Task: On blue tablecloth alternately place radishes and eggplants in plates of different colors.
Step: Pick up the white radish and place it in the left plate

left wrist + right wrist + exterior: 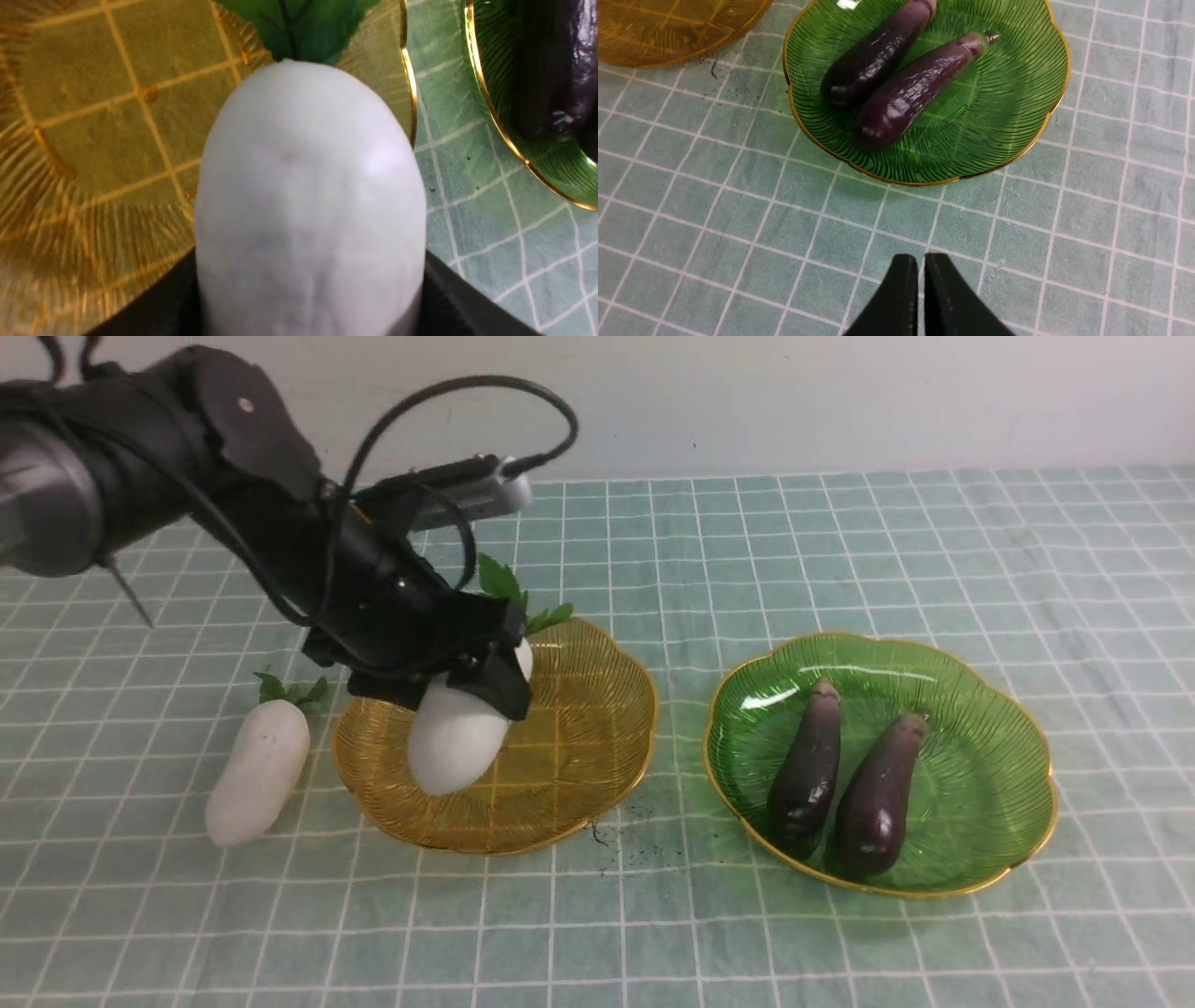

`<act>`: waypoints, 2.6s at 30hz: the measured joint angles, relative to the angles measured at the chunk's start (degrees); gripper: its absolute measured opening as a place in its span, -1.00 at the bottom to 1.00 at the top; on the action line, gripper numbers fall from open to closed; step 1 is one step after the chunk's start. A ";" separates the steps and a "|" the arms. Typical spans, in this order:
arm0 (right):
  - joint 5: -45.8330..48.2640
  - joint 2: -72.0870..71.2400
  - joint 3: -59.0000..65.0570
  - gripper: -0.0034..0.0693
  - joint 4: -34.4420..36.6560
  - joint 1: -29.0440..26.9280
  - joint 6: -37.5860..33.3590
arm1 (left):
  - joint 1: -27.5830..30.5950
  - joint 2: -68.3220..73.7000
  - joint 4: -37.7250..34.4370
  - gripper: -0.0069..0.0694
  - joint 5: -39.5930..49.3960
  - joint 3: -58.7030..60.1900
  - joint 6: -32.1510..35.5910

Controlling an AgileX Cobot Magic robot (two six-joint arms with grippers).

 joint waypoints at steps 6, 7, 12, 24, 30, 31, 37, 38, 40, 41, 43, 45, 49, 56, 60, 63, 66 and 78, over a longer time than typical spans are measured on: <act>0.00 0.00 0.00 -0.87 0.00 0.00 0.00 | -2.81 3.68 4.14 0.38 -4.98 -0.02 0.00; 0.00 0.00 0.00 -0.87 0.00 0.00 0.00 | -2.88 3.91 4.41 0.41 -5.34 -0.02 0.00; 0.00 0.00 0.00 -0.87 -0.21 0.00 0.00 | -2.88 4.11 5.00 0.61 -5.92 -0.07 0.00; -1.36 0.00 3.58 -0.87 -0.64 0.00 0.00 | -2.88 2.98 4.94 0.38 6.03 -5.34 -1.46; -2.51 0.00 3.86 -0.87 -0.63 0.00 0.00 | -2.57 -0.13 17.38 -0.48 12.74 -12.52 -0.45; -2.73 0.00 3.88 -0.87 -0.68 0.00 0.00 | -1.93 -1.58 20.48 -0.66 13.15 -12.12 -0.69; -2.73 0.00 3.88 -0.87 -0.68 0.00 0.00 | 3.68 -7.80 25.13 -0.83 13.75 -3.94 -0.94; -2.73 0.00 3.88 -0.87 -0.68 0.00 0.00 | 6.07 -8.89 25.13 -0.83 13.75 -0.87 -0.51; -2.73 0.00 3.88 -0.87 -0.68 0.00 0.00 | 8.42 -9.40 25.13 -0.83 13.75 1.34 -0.36; -2.73 0.00 3.88 -0.87 -0.68 0.00 0.00 | 10.58 -9.69 24.98 -0.83 13.75 3.51 -0.36; -2.73 0.00 3.88 -0.87 -0.68 0.00 0.00 | 14.73 -9.75 24.11 -0.83 13.75 7.59 -0.97; -2.90 0.00 3.88 -0.87 -0.68 0.00 0.00 | 20.10 -9.69 20.78 -0.83 13.67 11.81 -3.42; -4.09 0.00 3.88 -0.87 -0.68 0.00 0.00 | 24.72 -9.69 14.14 -0.83 12.68 15.42 -4.61; -4.48 0.00 3.88 -0.87 -0.74 0.00 0.00 | 23.63 -9.69 11.82 -0.76 2.74 16.00 -4.61; -4.54 0.00 3.88 -0.87 -0.74 0.00 0.00 | 22.27 -9.69 11.66 -0.57 -1.38 16.00 -4.61; -4.54 0.00 3.88 -0.87 -0.79 0.00 0.00 | 21.41 -9.69 11.51 -0.30 -4.60 16.00 -4.61; -4.54 0.00 3.88 -0.87 -0.85 0.00 0.00 | 21.27 -9.63 11.51 -0.03 -6.51 16.00 -4.61; -4.54 0.00 3.88 -0.87 -0.86 0.00 0.05 | 21.21 -0.10 14.05 0.38 -9.98 16.00 -4.61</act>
